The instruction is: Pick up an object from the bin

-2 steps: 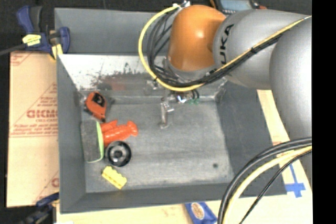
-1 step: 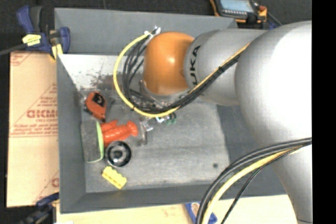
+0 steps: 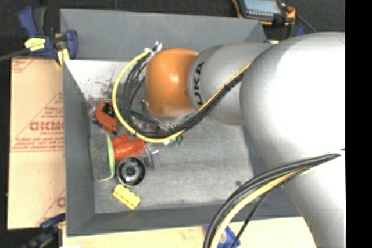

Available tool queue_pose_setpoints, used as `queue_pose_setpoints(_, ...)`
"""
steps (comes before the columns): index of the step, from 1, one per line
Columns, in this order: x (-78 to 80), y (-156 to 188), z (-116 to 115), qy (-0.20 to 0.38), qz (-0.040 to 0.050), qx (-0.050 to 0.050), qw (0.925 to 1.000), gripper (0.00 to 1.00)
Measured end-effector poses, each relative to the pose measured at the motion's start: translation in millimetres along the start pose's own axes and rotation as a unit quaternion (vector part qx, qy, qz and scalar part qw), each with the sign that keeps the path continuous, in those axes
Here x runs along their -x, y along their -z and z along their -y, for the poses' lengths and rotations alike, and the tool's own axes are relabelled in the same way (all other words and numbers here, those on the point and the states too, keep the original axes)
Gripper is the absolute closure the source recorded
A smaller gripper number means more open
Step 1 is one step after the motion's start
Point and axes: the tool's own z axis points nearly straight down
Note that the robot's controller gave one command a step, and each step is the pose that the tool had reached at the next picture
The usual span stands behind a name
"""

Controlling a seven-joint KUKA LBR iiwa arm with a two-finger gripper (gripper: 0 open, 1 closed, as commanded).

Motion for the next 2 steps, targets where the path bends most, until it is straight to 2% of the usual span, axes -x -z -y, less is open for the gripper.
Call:
queue_pose_setpoints(1, -23.9, 12, -23, 0.011, 0.0025, -0.001, 0.9999, 0.00)
queue_pose_setpoints(2, -27.0, 25, -44, 0.020, -0.0007, -0.001, 0.9998, 1.00)
